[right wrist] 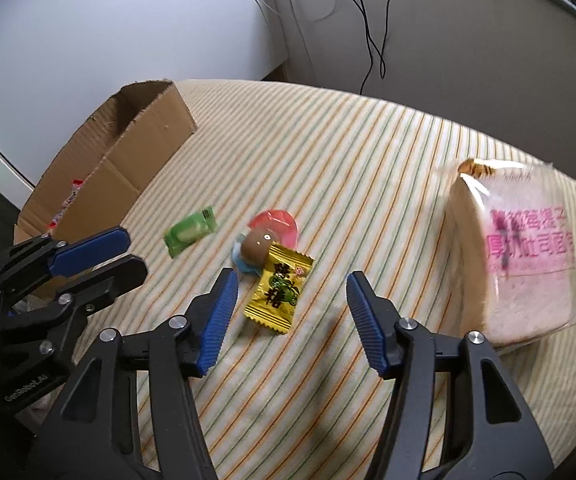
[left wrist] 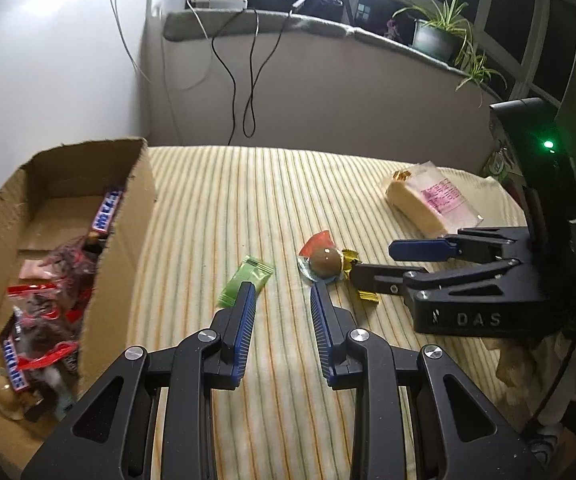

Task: Organize snacks
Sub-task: 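Move both tools back toward the green packet and yellow candy, then grasp the green mint packet with the left tool while the right tool grasps the yellow candy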

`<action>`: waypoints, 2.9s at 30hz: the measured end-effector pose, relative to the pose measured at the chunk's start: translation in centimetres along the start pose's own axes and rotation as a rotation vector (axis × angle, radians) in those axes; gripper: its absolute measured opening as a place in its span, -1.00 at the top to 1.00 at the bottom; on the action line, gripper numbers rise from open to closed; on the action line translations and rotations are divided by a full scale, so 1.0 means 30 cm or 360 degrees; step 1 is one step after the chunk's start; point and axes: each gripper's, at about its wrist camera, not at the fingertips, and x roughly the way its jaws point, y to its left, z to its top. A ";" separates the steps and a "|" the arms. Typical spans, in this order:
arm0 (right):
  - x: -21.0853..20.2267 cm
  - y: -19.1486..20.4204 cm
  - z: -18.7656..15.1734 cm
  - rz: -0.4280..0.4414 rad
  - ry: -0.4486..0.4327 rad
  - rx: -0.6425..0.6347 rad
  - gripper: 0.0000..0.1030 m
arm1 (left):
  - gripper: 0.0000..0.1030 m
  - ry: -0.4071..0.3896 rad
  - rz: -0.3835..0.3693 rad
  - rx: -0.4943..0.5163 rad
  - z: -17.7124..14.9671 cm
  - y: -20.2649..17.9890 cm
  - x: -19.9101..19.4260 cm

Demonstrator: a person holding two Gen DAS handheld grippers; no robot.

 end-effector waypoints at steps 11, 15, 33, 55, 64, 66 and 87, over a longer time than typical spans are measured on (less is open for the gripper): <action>0.062 0.007 0.013 0.0019 0.0026 -0.0010 -0.09 | 0.48 0.0076 0.0061 0.0000 0.015 0.034 0.114; 0.066 0.012 0.019 -0.0017 0.0036 -0.0038 0.06 | 0.48 0.0088 0.0082 0.0019 0.022 0.037 0.131; 0.055 0.013 0.010 -0.0136 0.0030 -0.0110 0.51 | 0.75 0.0095 0.0119 0.0091 0.019 0.010 0.148; 0.021 -0.024 -0.015 -0.0125 0.0007 -0.0059 0.51 | 0.31 0.0085 0.0134 0.0187 0.041 -0.023 0.167; 0.016 -0.043 -0.025 -0.0121 -0.0007 -0.0022 0.51 | 0.81 0.0097 0.0132 0.0237 0.026 -0.048 0.178; 0.010 -0.043 -0.029 -0.0121 -0.0012 -0.0018 0.51 | 0.84 0.0095 0.0121 0.0201 0.026 -0.035 0.174; -0.038 -0.028 -0.047 -0.0136 -0.0051 -0.0022 0.51 | 0.79 0.0102 0.0067 0.0096 0.044 -0.009 0.183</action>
